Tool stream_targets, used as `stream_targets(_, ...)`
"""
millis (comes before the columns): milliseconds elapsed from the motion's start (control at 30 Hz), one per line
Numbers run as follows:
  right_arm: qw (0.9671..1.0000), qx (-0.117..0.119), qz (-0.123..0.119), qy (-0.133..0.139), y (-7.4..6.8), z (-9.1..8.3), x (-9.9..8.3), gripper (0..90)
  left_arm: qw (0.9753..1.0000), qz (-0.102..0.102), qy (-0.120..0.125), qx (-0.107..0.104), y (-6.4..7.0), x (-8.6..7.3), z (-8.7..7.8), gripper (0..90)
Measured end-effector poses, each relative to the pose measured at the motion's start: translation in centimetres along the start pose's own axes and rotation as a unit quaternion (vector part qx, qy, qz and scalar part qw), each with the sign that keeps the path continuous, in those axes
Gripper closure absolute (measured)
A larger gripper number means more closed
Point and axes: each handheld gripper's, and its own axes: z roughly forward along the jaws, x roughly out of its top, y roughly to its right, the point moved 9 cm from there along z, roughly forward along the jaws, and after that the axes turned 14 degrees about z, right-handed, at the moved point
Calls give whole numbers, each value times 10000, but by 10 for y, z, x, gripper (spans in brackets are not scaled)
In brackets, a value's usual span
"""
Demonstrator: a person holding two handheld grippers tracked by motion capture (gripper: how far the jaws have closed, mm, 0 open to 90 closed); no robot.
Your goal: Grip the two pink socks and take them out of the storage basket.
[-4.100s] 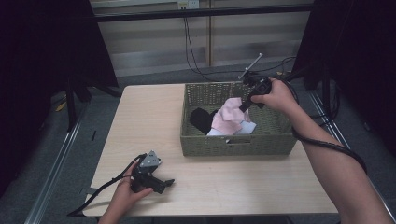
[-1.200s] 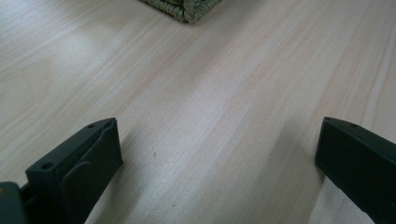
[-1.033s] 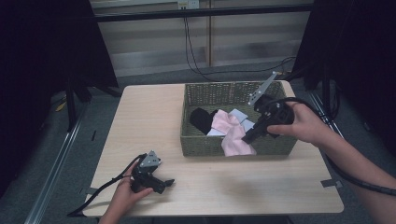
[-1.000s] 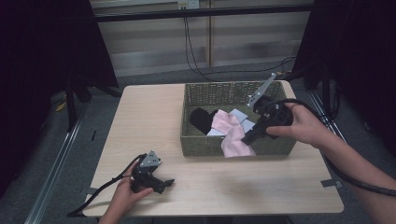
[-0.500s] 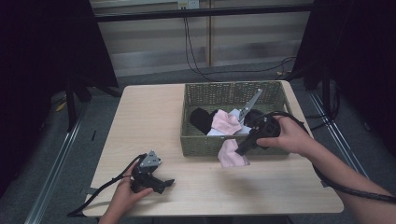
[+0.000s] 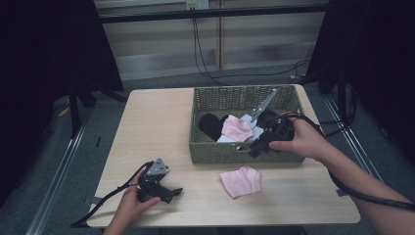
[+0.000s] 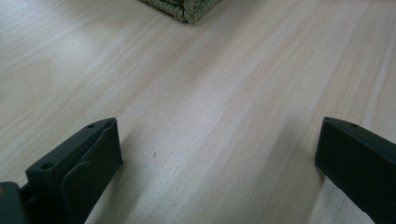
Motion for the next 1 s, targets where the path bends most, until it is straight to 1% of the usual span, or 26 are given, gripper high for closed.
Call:
stream_targets(33,10000,-62,49,36,4,-1,2,599,10000,-1,1,-1,0,0,0,0)
stream_targets(67,9998,-134,85,86,8,-2,4,597,10000,0,1,0,0,0,0,0)
stream_targets(200,9989,-299,219,272,24,-4,15,596,10000,8,7,4,0,0,0,0)
stream_targets(267,9980,-395,347,350,33,-4,21,578,10000,6,8,4,0,0,0,0)
stream_targets(400,9961,-534,478,522,52,-2,35,556,10000,38,-1,16,-1,0,0,0)
stream_targets(433,9959,-535,523,519,55,0,38,555,10000,39,-1,14,-1,0,0,0)
stream_targets(500,9953,-632,562,477,62,5,43,552,10000,38,0,15,-1,0,0,0)
stream_targets(600,9948,-689,603,441,69,13,48,543,10000,37,1,14,-1,0,0,0)
stream_targets(667,9951,-618,621,457,71,19,51,543,10000,39,2,14,-1,0,0,0)
stream_targets(767,9941,-637,740,463,78,27,55,528,10000,42,-6,14,-1,0,0,0)
stream_targets(867,9921,-710,905,502,87,34,57,517,10000,44,-14,16,-1,0,0,0)
stream_targets(933,9915,-804,906,487,95,39,59,516,10000,43,-5,15,-1,0,0,0)
stream_targets(967,9899,-777,1061,523,96,42,60,515,10000,40,3,15,-1,0,0,0)
stream_targets(1000,9900,-780,1069,497,99,45,60,515,10000,46,-16,17,-1,0,0,0)
